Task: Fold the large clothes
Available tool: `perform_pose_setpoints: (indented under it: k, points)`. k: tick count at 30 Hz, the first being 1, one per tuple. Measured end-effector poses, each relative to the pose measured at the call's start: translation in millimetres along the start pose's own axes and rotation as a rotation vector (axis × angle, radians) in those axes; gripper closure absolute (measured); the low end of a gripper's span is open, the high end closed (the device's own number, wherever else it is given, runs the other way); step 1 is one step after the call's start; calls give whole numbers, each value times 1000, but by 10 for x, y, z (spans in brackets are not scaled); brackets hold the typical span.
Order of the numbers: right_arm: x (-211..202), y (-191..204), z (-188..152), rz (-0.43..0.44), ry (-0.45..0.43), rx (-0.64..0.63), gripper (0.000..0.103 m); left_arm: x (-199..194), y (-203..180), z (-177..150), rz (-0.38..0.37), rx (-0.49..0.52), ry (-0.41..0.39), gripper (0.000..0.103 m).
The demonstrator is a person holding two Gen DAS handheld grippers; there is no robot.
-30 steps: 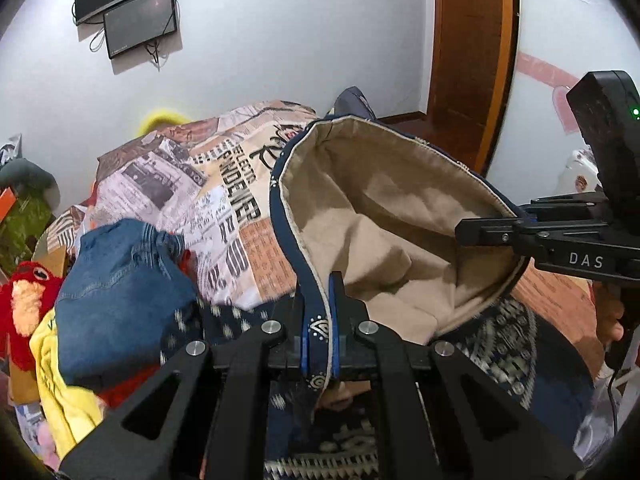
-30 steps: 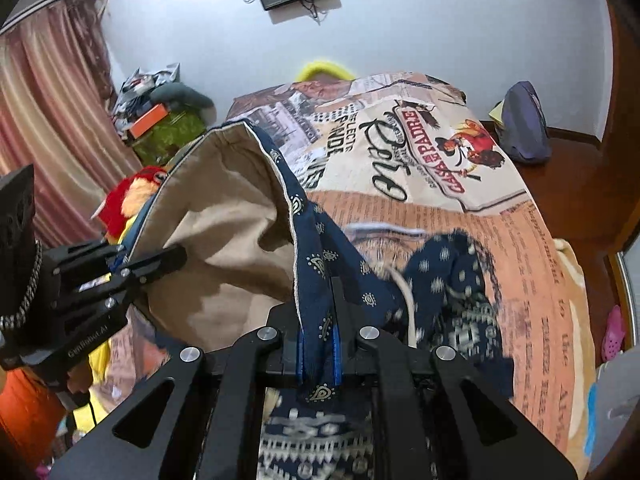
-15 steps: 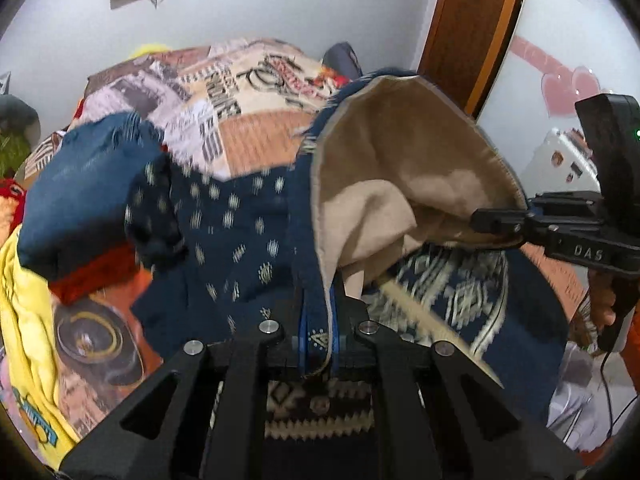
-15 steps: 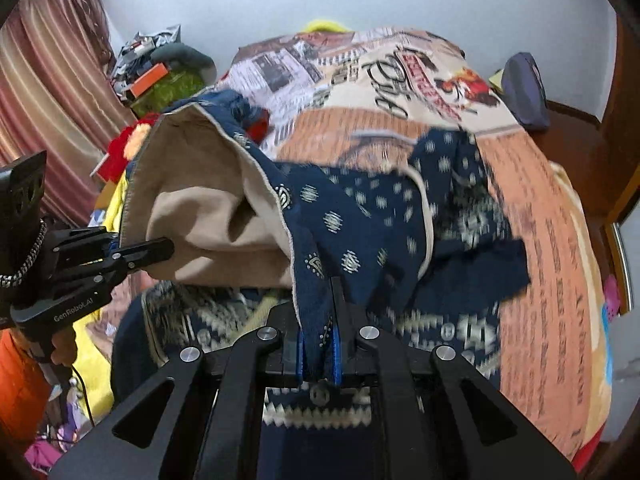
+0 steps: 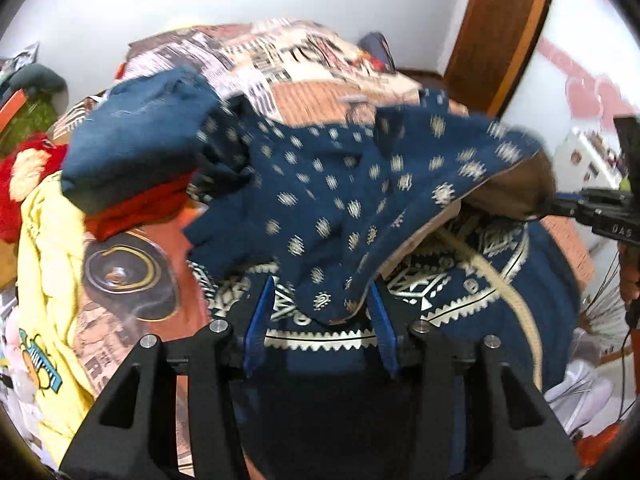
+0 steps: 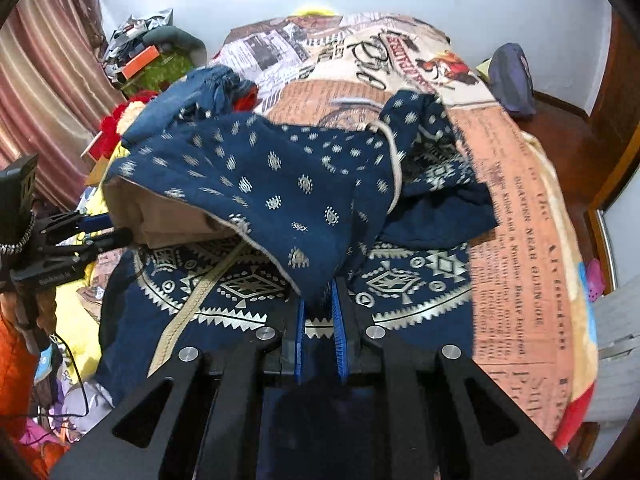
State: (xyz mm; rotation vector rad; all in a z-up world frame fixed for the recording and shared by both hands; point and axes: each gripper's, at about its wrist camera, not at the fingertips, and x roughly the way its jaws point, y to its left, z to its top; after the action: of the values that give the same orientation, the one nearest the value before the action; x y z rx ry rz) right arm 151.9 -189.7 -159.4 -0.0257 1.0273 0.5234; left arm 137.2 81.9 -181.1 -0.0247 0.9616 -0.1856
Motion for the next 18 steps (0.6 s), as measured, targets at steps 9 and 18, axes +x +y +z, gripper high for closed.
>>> perform_pose_setpoints:
  k: [9, 18]
  points:
    - [-417, 73, 423, 41, -159, 16, 90, -533, 156, 503, 6, -51, -189, 42]
    - [109, 302, 624, 93, -79, 17, 90, 86, -269, 852, -121, -20, -98, 42]
